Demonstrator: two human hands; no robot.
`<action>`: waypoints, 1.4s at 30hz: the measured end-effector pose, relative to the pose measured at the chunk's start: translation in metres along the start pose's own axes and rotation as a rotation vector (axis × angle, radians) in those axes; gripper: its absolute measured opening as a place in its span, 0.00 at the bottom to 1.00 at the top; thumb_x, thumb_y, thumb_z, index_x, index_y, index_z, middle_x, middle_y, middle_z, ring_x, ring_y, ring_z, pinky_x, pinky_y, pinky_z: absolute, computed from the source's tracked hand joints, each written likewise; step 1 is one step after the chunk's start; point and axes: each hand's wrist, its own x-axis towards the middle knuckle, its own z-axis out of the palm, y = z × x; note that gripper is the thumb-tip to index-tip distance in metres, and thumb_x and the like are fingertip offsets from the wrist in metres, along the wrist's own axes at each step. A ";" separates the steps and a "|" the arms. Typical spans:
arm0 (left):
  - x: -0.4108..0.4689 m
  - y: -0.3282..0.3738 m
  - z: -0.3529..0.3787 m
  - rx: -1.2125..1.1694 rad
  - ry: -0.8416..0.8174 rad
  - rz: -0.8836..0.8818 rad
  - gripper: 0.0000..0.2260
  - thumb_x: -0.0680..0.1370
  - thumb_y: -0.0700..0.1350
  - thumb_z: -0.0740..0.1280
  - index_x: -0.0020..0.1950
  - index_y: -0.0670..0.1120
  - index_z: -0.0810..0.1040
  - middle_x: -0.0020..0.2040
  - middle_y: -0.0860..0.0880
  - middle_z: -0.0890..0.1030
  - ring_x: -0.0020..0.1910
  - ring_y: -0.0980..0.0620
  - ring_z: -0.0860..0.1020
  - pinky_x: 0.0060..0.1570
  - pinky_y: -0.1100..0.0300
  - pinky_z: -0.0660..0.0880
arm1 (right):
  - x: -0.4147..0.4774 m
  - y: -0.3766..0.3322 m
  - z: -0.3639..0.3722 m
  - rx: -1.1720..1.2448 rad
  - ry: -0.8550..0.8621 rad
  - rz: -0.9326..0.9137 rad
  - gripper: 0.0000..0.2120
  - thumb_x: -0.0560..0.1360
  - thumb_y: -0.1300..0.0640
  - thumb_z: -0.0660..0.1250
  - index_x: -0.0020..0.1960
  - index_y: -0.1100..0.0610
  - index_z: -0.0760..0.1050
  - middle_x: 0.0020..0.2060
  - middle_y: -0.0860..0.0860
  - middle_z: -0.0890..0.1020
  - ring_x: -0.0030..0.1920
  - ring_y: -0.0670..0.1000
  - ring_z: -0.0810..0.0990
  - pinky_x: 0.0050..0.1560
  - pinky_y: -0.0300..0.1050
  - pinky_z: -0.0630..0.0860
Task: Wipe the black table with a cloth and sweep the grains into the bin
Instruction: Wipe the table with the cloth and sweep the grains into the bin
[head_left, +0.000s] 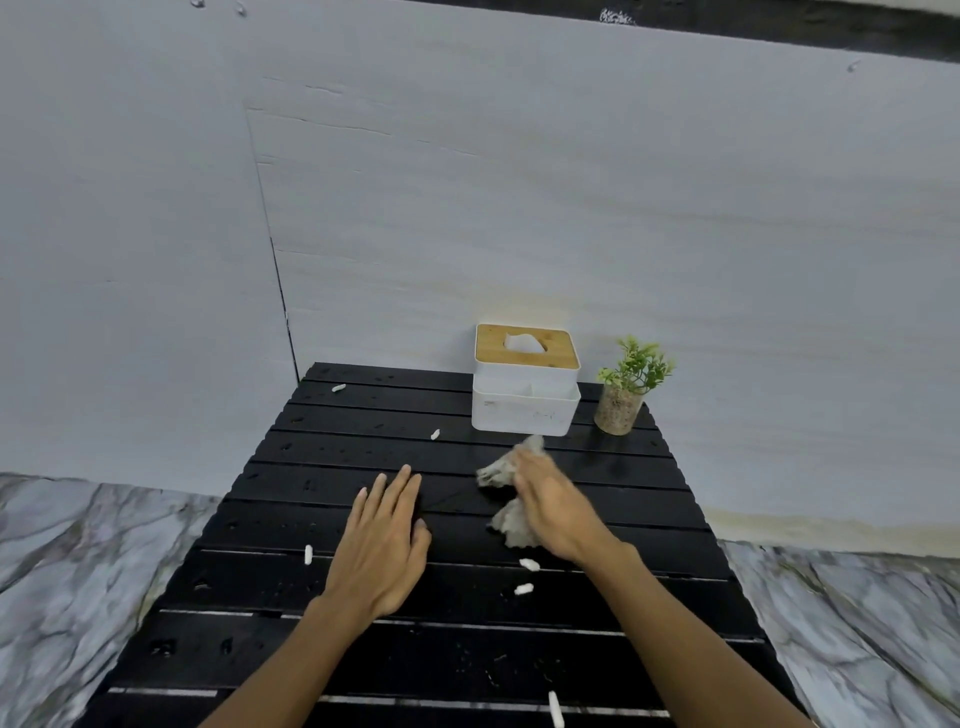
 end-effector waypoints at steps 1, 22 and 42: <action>0.000 0.000 0.001 0.023 -0.006 0.004 0.35 0.73 0.59 0.35 0.79 0.48 0.51 0.80 0.52 0.50 0.78 0.52 0.46 0.73 0.59 0.38 | 0.002 0.007 -0.001 -0.083 0.015 0.043 0.29 0.84 0.41 0.45 0.81 0.53 0.55 0.81 0.51 0.55 0.81 0.53 0.49 0.80 0.48 0.45; -0.005 0.004 -0.004 -0.133 -0.016 0.044 0.32 0.76 0.54 0.42 0.79 0.46 0.55 0.78 0.49 0.58 0.78 0.51 0.51 0.75 0.60 0.43 | -0.045 0.013 -0.047 0.287 0.085 0.045 0.18 0.85 0.50 0.54 0.72 0.52 0.73 0.70 0.52 0.76 0.60 0.44 0.78 0.61 0.36 0.71; -0.012 0.021 0.006 -0.019 -0.048 0.073 0.35 0.75 0.61 0.36 0.78 0.50 0.58 0.79 0.50 0.54 0.79 0.50 0.47 0.74 0.58 0.40 | -0.120 -0.016 -0.025 0.313 0.037 -0.107 0.17 0.86 0.51 0.55 0.73 0.44 0.68 0.68 0.37 0.74 0.66 0.32 0.72 0.68 0.33 0.70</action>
